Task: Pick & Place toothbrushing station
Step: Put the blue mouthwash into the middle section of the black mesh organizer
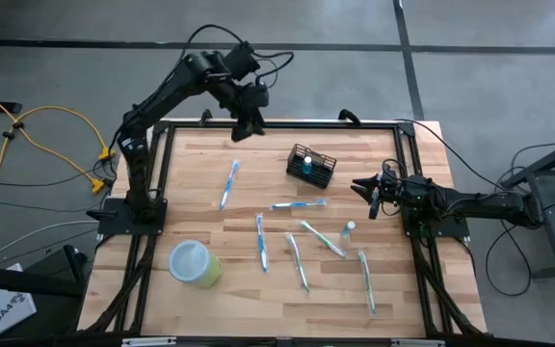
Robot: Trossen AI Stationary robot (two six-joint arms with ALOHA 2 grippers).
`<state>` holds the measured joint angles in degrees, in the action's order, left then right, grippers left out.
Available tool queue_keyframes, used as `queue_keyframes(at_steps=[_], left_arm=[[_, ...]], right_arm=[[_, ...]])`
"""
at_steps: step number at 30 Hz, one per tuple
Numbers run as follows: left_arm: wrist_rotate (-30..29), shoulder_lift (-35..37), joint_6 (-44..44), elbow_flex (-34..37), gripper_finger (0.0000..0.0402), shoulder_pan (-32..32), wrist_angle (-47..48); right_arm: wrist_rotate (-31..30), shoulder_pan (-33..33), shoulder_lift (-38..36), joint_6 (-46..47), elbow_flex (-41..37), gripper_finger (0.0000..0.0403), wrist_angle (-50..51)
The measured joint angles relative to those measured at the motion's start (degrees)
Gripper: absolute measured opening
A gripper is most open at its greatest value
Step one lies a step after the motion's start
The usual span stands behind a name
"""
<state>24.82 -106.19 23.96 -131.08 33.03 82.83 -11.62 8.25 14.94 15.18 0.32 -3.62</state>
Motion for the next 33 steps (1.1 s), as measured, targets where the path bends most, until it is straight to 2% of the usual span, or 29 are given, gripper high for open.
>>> queue_keyframes(at_steps=[3, 10, 15, 22, 29, 33], left_arm=[[-0.1, 4.5, -1.9, 8.1, 0.0144, -0.9, -4.9], [-0.8, 21.4, -7.8, 44.3, 0.0144, -1.7, -34.2], [-1.2, 30.3, -8.4, 62.3, 0.0144, -1.2, -51.4], [3.1, 33.1, -9.4, 75.5, 0.0144, -0.8, -65.1], [3.6, 33.2, -11.8, 82.4, 0.0144, -0.2, -75.1], [2.4, 33.2, -12.0, 83.1, 0.0144, -0.1, -76.1]], right_arm=[[0.0, 0.0, 0.0, 0.0, 0.0, 0.0094, 0.0], [0.0, 0.0, 0.0, 0.0, 0.0, 0.0094, 0.0], [0.0, 0.0, 0.0, 0.0, 0.0, 0.0094, 0.0], [0.0, 0.0, 0.0, 0.0, 0.0, 0.0094, 0.0], [0.0, 0.0, 0.0, 0.0, 0.0, 0.0094, 0.0], [0.0, 0.0, 0.0, 0.0, 0.0, 0.0094, 0.0]])
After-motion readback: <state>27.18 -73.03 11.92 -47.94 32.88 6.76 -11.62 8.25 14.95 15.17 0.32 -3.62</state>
